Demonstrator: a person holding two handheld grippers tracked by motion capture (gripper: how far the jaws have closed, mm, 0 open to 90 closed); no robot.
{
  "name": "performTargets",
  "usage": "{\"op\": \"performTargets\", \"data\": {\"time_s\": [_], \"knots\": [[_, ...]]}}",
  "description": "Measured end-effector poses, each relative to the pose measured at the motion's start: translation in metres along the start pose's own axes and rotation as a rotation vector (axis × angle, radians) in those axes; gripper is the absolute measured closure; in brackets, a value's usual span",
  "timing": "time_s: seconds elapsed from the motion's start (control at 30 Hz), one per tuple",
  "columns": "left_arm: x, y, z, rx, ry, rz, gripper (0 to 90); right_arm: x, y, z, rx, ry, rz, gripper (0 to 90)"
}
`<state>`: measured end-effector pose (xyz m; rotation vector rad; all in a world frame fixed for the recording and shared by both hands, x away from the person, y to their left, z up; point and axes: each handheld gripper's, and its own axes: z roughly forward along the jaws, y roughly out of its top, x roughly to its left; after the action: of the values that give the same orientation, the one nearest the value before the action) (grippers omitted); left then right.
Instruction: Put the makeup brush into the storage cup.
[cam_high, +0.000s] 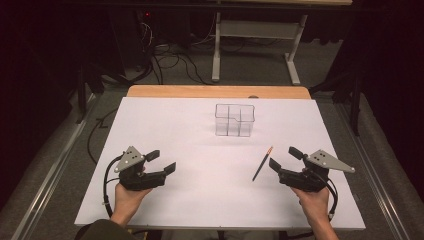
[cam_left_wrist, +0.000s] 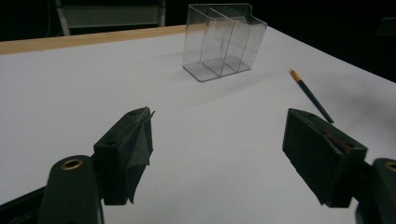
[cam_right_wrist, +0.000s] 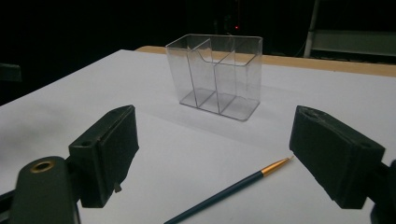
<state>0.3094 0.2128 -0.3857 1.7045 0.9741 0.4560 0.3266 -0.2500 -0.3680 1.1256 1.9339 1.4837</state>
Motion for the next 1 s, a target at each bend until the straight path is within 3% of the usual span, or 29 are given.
{"op": "performTargets", "data": {"time_s": [0.53,1.0], "knots": [[0.0,0.0,-0.002,-0.006,0.005,-0.001,24.5,0.011,0.006,0.019,-0.01,0.013,0.003,16.4],[0.0,0.0,-0.002,-0.002,0.005,0.0,24.6,0.025,0.013,0.042,0.011,0.031,-0.035,16.6]]}}
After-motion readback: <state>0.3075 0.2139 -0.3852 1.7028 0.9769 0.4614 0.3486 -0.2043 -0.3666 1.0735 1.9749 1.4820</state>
